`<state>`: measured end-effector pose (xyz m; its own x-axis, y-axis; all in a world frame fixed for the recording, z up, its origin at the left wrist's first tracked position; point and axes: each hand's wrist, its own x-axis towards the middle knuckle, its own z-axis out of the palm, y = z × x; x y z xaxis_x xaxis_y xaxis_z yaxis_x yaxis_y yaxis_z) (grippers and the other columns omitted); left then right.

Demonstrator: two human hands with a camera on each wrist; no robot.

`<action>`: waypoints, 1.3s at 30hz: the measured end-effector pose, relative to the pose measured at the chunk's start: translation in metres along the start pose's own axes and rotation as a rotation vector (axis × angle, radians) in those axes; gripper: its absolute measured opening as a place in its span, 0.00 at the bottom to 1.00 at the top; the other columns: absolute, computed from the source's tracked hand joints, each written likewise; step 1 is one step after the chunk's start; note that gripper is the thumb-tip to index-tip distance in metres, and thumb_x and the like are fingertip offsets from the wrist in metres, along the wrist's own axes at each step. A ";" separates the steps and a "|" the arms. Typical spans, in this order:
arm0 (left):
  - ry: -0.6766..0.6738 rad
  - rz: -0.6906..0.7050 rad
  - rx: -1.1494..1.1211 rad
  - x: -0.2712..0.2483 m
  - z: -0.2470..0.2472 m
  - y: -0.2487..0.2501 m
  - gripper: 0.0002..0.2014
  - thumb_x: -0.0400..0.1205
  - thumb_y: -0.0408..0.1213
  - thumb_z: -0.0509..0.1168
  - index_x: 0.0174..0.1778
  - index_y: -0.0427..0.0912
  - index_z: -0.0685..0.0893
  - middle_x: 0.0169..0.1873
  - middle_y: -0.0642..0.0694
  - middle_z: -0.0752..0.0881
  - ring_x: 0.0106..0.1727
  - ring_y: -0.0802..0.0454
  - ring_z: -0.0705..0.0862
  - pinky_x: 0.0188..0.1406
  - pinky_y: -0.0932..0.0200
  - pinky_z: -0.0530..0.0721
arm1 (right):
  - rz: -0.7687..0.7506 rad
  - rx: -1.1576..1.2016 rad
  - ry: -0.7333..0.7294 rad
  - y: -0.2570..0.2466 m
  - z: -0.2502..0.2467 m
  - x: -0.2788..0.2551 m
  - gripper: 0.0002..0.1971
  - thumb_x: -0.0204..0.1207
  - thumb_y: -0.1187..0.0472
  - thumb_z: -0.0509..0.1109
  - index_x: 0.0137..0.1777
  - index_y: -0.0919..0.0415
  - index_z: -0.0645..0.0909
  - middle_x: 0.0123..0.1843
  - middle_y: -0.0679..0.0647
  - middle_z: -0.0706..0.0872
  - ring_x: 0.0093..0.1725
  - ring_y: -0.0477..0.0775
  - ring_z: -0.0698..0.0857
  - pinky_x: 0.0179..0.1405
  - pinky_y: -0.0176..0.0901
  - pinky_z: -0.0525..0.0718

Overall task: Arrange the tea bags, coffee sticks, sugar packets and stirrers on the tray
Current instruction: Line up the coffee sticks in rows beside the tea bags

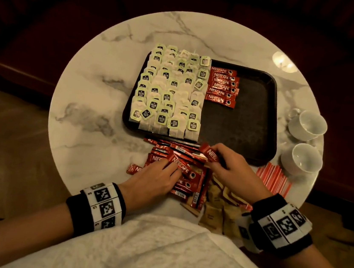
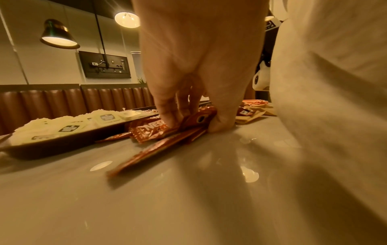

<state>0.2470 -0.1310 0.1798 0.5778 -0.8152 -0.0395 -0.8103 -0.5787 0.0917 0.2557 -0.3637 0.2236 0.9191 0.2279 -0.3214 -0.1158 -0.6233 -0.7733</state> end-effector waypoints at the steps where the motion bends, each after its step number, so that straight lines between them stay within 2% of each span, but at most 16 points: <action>1: -0.009 -0.004 0.001 0.002 0.002 0.000 0.22 0.66 0.36 0.81 0.53 0.40 0.83 0.46 0.43 0.86 0.42 0.50 0.82 0.41 0.54 0.87 | -0.004 -0.016 -0.018 0.001 -0.002 -0.004 0.07 0.82 0.63 0.66 0.58 0.52 0.78 0.54 0.45 0.85 0.52 0.41 0.84 0.52 0.40 0.84; 2: -0.017 -0.005 0.002 0.003 0.004 0.001 0.21 0.66 0.35 0.81 0.52 0.40 0.83 0.45 0.43 0.85 0.41 0.50 0.82 0.40 0.55 0.87 | -0.016 -0.038 -0.037 0.003 -0.004 -0.007 0.09 0.81 0.63 0.67 0.57 0.51 0.78 0.54 0.44 0.84 0.52 0.40 0.83 0.52 0.39 0.83; 4: -0.031 -0.005 0.024 0.004 0.007 0.003 0.19 0.69 0.36 0.80 0.52 0.40 0.82 0.45 0.44 0.85 0.42 0.50 0.81 0.40 0.56 0.86 | -0.049 -0.107 -0.107 0.007 -0.005 -0.012 0.13 0.79 0.63 0.70 0.58 0.45 0.77 0.55 0.37 0.80 0.54 0.35 0.80 0.53 0.31 0.78; 6: -0.039 -0.003 0.064 0.002 0.010 0.003 0.18 0.70 0.37 0.79 0.52 0.40 0.82 0.45 0.43 0.85 0.42 0.50 0.81 0.39 0.57 0.85 | -0.050 -0.204 -0.211 0.011 -0.004 -0.014 0.18 0.79 0.63 0.70 0.65 0.43 0.78 0.60 0.35 0.73 0.60 0.35 0.76 0.57 0.26 0.76; 9: 0.034 0.011 0.013 0.000 0.007 0.001 0.21 0.64 0.33 0.82 0.48 0.39 0.81 0.41 0.43 0.84 0.38 0.51 0.80 0.34 0.58 0.84 | -0.105 -0.378 -0.277 0.016 -0.001 -0.013 0.22 0.80 0.61 0.71 0.71 0.43 0.79 0.68 0.40 0.68 0.66 0.41 0.74 0.63 0.29 0.77; 11: 0.080 0.044 -0.026 -0.002 0.006 -0.002 0.23 0.64 0.31 0.81 0.50 0.39 0.78 0.41 0.44 0.83 0.39 0.51 0.80 0.34 0.59 0.84 | -0.156 -0.467 -0.278 0.018 0.000 -0.010 0.23 0.79 0.61 0.72 0.72 0.41 0.79 0.70 0.42 0.66 0.66 0.45 0.76 0.66 0.36 0.80; 13: 0.098 0.074 -0.055 -0.004 0.005 -0.005 0.23 0.66 0.31 0.78 0.52 0.39 0.75 0.42 0.45 0.83 0.40 0.52 0.80 0.36 0.60 0.84 | -0.173 -0.534 -0.282 0.018 0.002 -0.007 0.25 0.78 0.59 0.74 0.73 0.39 0.77 0.71 0.43 0.65 0.63 0.46 0.77 0.63 0.40 0.82; 16: 0.096 0.090 -0.084 -0.005 0.006 -0.008 0.24 0.68 0.32 0.78 0.54 0.40 0.73 0.44 0.45 0.84 0.41 0.52 0.82 0.39 0.59 0.86 | -0.204 -0.617 -0.276 0.017 0.004 -0.004 0.25 0.78 0.58 0.74 0.73 0.38 0.76 0.73 0.45 0.64 0.64 0.47 0.77 0.62 0.40 0.82; 19: 0.087 0.106 -0.068 -0.003 0.007 -0.010 0.21 0.69 0.31 0.77 0.54 0.40 0.75 0.44 0.45 0.85 0.41 0.51 0.81 0.38 0.57 0.85 | -0.220 -0.613 -0.267 0.017 0.001 -0.003 0.22 0.80 0.56 0.71 0.73 0.44 0.76 0.74 0.47 0.65 0.64 0.49 0.77 0.61 0.38 0.80; 23: 0.041 0.093 -0.016 -0.004 0.010 -0.009 0.19 0.71 0.30 0.73 0.58 0.38 0.81 0.47 0.44 0.85 0.44 0.50 0.82 0.42 0.55 0.87 | -0.177 -0.469 -0.256 0.014 -0.011 -0.004 0.17 0.81 0.59 0.70 0.69 0.48 0.79 0.69 0.44 0.75 0.64 0.45 0.78 0.64 0.38 0.80; 25: 0.016 0.077 -0.001 -0.005 0.011 -0.008 0.22 0.70 0.30 0.73 0.60 0.36 0.81 0.48 0.43 0.86 0.46 0.50 0.83 0.44 0.54 0.88 | -0.186 -0.434 -0.242 0.016 -0.016 -0.005 0.15 0.80 0.59 0.71 0.65 0.48 0.80 0.63 0.43 0.82 0.60 0.40 0.80 0.61 0.38 0.81; 28: 0.010 0.059 0.022 -0.003 0.012 -0.004 0.22 0.69 0.29 0.75 0.60 0.33 0.82 0.47 0.41 0.86 0.44 0.48 0.83 0.41 0.52 0.88 | -0.166 -0.331 -0.200 0.019 -0.025 -0.007 0.12 0.79 0.58 0.73 0.61 0.47 0.84 0.56 0.36 0.84 0.56 0.35 0.82 0.57 0.36 0.82; 31: -0.014 0.049 0.084 0.003 0.008 -0.004 0.19 0.67 0.33 0.79 0.52 0.37 0.84 0.44 0.42 0.86 0.42 0.49 0.82 0.39 0.54 0.86 | -0.133 -0.122 -0.100 0.018 -0.036 -0.009 0.12 0.78 0.58 0.75 0.60 0.47 0.86 0.54 0.38 0.88 0.56 0.35 0.85 0.56 0.32 0.83; 34: -0.018 0.036 0.097 0.007 -0.001 -0.004 0.17 0.65 0.35 0.80 0.45 0.39 0.83 0.41 0.42 0.85 0.40 0.48 0.82 0.36 0.54 0.85 | -0.116 0.046 -0.017 0.014 -0.045 -0.009 0.12 0.79 0.61 0.73 0.61 0.47 0.85 0.55 0.38 0.88 0.59 0.36 0.85 0.59 0.30 0.81; 37: 0.042 0.050 0.068 0.009 -0.007 -0.007 0.16 0.66 0.38 0.80 0.44 0.41 0.82 0.39 0.44 0.85 0.38 0.50 0.82 0.36 0.56 0.84 | -0.073 0.285 0.047 0.005 -0.052 -0.007 0.09 0.81 0.63 0.69 0.58 0.55 0.87 0.53 0.46 0.91 0.56 0.43 0.88 0.56 0.33 0.84; 39: 0.075 0.050 -0.005 0.010 -0.010 -0.012 0.16 0.71 0.41 0.77 0.48 0.43 0.79 0.39 0.47 0.85 0.39 0.51 0.82 0.39 0.57 0.83 | -0.032 0.381 0.065 -0.001 -0.056 -0.005 0.10 0.79 0.63 0.71 0.59 0.57 0.87 0.52 0.47 0.92 0.54 0.43 0.89 0.51 0.31 0.84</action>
<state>0.2633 -0.1322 0.1887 0.5420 -0.8394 0.0397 -0.8382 -0.5367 0.0964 0.2720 -0.4064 0.2567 0.9451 0.1872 -0.2677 -0.2068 -0.2914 -0.9340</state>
